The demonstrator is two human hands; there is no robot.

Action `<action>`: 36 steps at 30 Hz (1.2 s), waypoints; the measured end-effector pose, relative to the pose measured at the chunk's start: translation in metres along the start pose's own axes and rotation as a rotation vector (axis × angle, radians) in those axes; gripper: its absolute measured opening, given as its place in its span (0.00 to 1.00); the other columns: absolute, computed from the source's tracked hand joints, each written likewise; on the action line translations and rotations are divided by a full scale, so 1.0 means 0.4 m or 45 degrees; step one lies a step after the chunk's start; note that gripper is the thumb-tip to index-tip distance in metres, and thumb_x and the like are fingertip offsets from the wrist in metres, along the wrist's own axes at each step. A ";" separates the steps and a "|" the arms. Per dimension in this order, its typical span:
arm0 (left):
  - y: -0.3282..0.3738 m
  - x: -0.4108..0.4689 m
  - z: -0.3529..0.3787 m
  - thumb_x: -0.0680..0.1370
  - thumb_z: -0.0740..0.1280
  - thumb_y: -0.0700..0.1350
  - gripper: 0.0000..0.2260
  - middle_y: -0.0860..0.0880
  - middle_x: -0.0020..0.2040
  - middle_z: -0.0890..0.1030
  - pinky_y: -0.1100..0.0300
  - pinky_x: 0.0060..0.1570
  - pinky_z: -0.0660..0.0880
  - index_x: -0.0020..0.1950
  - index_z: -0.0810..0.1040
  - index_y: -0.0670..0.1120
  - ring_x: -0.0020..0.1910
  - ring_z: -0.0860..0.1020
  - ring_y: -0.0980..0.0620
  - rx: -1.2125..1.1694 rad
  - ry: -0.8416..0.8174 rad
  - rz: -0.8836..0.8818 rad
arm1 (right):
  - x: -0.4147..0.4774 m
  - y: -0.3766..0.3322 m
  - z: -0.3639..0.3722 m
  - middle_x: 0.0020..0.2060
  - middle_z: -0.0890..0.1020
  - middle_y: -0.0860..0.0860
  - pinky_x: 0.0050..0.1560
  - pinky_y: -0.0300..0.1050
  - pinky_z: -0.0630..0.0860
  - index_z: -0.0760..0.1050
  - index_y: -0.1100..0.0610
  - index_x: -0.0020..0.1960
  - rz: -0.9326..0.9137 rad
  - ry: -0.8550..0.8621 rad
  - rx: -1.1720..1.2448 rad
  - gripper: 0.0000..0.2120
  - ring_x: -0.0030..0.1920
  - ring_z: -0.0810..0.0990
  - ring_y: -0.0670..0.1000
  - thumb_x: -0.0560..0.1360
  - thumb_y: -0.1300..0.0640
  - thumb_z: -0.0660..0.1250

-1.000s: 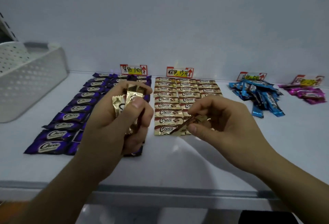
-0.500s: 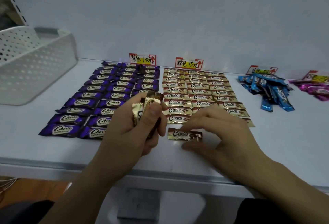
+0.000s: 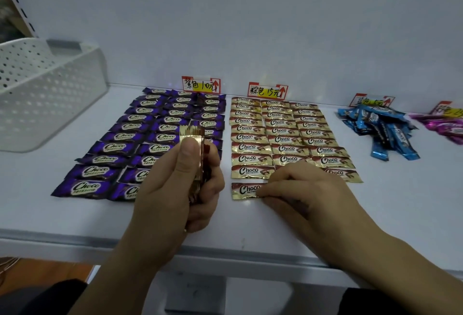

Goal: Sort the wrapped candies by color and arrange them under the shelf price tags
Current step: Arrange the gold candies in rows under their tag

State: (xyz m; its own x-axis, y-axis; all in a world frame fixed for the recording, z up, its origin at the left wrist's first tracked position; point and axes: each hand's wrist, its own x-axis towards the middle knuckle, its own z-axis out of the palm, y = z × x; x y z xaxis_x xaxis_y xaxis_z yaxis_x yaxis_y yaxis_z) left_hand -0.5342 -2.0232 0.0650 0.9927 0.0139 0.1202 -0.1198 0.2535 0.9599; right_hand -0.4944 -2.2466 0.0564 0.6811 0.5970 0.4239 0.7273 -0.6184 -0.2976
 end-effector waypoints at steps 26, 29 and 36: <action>0.064 0.022 0.053 0.84 0.58 0.41 0.10 0.50 0.27 0.69 0.66 0.21 0.61 0.46 0.75 0.44 0.22 0.64 0.56 0.472 0.033 0.296 | -0.015 0.027 -0.147 0.35 0.84 0.52 0.36 0.37 0.79 0.83 0.57 0.44 0.436 0.290 0.866 0.04 0.32 0.82 0.49 0.70 0.62 0.73; 0.093 0.087 0.084 0.72 0.58 0.35 0.10 0.48 0.30 0.69 0.64 0.21 0.60 0.51 0.74 0.41 0.24 0.63 0.54 0.106 -0.102 -0.065 | -0.061 0.056 -0.135 0.41 0.84 0.46 0.44 0.35 0.78 0.83 0.52 0.45 0.345 0.175 0.470 0.09 0.42 0.83 0.48 0.71 0.64 0.76; 0.071 0.136 0.143 0.83 0.55 0.31 0.14 0.41 0.47 0.82 0.56 0.35 0.80 0.65 0.73 0.39 0.40 0.83 0.47 -0.122 -0.153 -0.031 | -0.111 0.069 -0.097 0.52 0.78 0.38 0.51 0.32 0.73 0.83 0.47 0.51 0.173 0.040 0.058 0.10 0.53 0.79 0.44 0.73 0.59 0.70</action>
State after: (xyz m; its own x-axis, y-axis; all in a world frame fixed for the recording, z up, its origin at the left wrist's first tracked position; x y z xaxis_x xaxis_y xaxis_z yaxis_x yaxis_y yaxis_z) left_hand -0.4844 -2.0706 0.1132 0.9854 -0.1078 0.1320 -0.0877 0.3434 0.9351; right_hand -0.5080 -2.3100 0.0626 0.7711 0.4925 0.4037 0.6322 -0.6680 -0.3925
